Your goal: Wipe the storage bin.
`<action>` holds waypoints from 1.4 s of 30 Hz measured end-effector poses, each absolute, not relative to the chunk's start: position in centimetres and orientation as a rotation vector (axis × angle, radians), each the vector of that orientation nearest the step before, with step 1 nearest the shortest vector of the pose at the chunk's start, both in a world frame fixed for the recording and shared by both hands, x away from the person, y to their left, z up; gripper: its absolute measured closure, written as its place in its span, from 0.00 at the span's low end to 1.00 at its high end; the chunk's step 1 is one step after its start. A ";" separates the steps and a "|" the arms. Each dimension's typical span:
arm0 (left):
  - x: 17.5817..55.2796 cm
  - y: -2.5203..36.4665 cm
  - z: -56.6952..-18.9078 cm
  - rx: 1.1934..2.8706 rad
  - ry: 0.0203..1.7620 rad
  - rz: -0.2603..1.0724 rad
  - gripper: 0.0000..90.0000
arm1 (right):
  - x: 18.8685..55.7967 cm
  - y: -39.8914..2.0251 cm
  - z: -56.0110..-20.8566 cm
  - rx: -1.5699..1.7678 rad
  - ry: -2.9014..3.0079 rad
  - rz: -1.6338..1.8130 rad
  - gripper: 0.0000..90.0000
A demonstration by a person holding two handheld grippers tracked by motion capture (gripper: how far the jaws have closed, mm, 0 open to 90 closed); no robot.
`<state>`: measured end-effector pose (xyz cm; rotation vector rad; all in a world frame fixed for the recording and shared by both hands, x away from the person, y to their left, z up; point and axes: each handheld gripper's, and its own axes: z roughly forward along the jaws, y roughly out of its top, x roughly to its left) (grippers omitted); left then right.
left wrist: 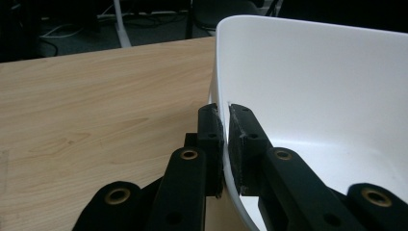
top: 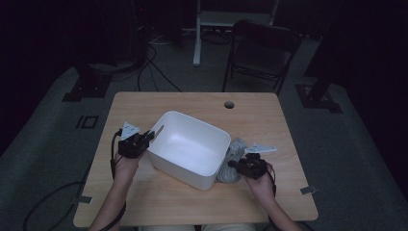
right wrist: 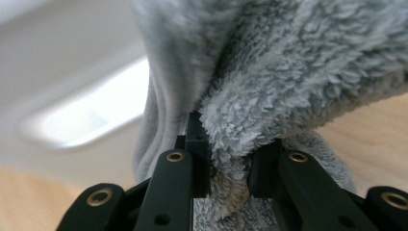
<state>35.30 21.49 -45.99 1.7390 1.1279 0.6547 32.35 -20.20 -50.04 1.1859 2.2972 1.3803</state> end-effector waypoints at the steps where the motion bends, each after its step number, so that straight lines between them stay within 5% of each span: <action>1: 35.3 21.5 -46.0 1.739 1.127 0.655 0.93 | 31.6 -20.4 -49.4 1.161 2.293 1.396 0.84; 12: 35.2 21.4 -46.0 1.730 1.132 0.643 0.93 | 28.8 -19.9 -46.3 1.001 2.225 1.596 0.83; 42: 35.2 21.1 -46.1 1.722 1.144 0.656 0.93 | 30.3 -18.0 -51.4 1.114 2.307 1.371 0.84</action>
